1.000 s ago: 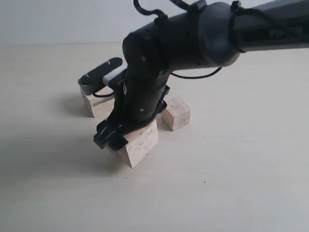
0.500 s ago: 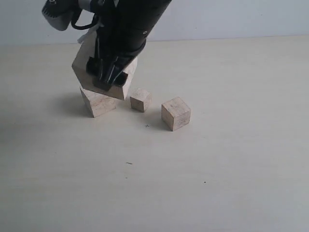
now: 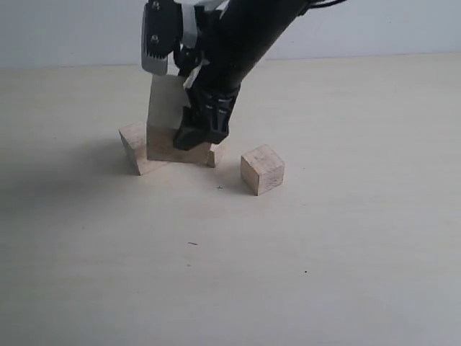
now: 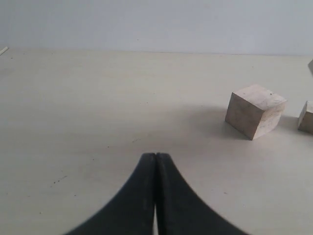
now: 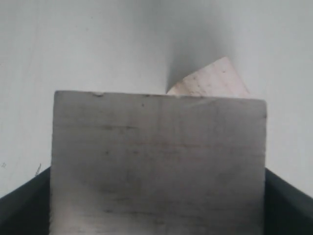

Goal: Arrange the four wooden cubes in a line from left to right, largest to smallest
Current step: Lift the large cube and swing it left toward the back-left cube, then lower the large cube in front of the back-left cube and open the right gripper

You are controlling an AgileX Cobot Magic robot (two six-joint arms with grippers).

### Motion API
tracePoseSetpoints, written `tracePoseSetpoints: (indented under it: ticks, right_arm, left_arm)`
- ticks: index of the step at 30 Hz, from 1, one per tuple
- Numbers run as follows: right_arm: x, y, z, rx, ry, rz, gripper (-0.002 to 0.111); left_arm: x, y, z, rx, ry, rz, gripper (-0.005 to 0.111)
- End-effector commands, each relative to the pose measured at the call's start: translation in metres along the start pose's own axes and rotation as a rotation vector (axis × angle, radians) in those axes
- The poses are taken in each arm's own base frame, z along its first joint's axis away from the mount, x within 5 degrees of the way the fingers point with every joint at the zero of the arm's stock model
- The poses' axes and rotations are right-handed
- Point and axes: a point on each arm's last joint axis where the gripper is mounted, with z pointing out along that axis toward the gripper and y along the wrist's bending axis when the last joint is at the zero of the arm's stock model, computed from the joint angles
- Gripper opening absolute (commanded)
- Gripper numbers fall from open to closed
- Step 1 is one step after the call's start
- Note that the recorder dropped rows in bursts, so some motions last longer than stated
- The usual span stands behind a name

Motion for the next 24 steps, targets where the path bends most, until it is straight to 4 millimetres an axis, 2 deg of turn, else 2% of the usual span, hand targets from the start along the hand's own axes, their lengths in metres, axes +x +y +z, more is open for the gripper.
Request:
tracePoseSetpoints:
  ticks: [1, 6, 17, 24]
  right_arm:
    - [0.006, -0.003, 0.028, -0.048, -0.050, -0.021, 0.000]
    - [0.014, 0.001, 0.047, -0.115, -0.039, -0.033, 0.000]
    - [0.023, 0.000, 0.075, -0.137, -0.063, 0.036, 0.000]
    - [0.027, -0.001, 0.082, -0.124, -0.055, 0.042, 0.000]
  left_arm:
    - [0.000, 0.000, 0.000, -0.004, -0.014, -0.001, 0.000]
    - [0.000, 0.000, 0.000, -0.004, -0.014, -0.001, 0.000]
    - [0.000, 0.000, 0.000, -0.004, -0.014, -0.001, 0.000]
    - [0.000, 0.000, 0.000, -0.004, -0.014, -0.001, 0.000]
